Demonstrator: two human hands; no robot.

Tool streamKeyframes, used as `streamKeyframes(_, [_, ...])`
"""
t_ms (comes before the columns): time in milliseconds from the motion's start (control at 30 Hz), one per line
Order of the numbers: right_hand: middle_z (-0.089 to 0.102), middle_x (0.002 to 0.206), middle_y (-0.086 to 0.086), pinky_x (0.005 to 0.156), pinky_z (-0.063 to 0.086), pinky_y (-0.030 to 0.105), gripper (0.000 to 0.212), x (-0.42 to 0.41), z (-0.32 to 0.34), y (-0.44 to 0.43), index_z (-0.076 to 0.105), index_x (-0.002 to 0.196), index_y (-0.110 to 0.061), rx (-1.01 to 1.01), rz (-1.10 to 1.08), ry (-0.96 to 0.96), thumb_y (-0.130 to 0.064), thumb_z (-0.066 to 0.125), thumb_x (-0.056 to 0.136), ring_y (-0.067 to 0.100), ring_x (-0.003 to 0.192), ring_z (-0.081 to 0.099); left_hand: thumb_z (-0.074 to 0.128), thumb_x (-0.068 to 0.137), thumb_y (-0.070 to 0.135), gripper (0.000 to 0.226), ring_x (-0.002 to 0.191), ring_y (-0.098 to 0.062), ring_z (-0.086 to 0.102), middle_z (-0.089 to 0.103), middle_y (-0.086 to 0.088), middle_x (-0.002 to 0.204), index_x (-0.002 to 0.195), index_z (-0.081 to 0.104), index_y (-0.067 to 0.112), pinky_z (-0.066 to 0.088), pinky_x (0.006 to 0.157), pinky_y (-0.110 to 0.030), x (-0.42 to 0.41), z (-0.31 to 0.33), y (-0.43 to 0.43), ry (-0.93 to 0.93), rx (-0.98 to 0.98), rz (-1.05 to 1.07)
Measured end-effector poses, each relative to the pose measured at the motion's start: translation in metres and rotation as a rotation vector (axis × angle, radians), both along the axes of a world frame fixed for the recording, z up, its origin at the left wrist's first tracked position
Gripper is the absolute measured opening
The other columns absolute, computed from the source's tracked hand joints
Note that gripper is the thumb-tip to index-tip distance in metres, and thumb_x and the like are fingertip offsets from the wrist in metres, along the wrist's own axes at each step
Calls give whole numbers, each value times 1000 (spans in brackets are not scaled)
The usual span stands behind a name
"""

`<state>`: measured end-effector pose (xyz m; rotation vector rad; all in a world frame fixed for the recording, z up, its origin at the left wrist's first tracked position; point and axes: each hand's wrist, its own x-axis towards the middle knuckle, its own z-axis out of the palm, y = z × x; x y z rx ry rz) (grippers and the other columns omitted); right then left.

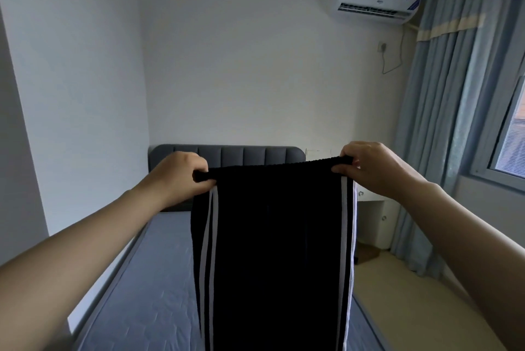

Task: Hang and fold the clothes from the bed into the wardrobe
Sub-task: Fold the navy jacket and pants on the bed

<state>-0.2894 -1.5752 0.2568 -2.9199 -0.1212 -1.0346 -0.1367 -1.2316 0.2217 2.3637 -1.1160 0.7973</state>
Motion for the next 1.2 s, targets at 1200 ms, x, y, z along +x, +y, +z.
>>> streamKeyframes(1200, [56,58,0,50,44,29,39,24,-38,78,63,82,-1,1161,-79,-236,-40,68,77,12,53,49,65,86,39,30,87,-16,53,56,1,96,98,53,13,39,72,-27,-36,1,-67,642,-728,134])
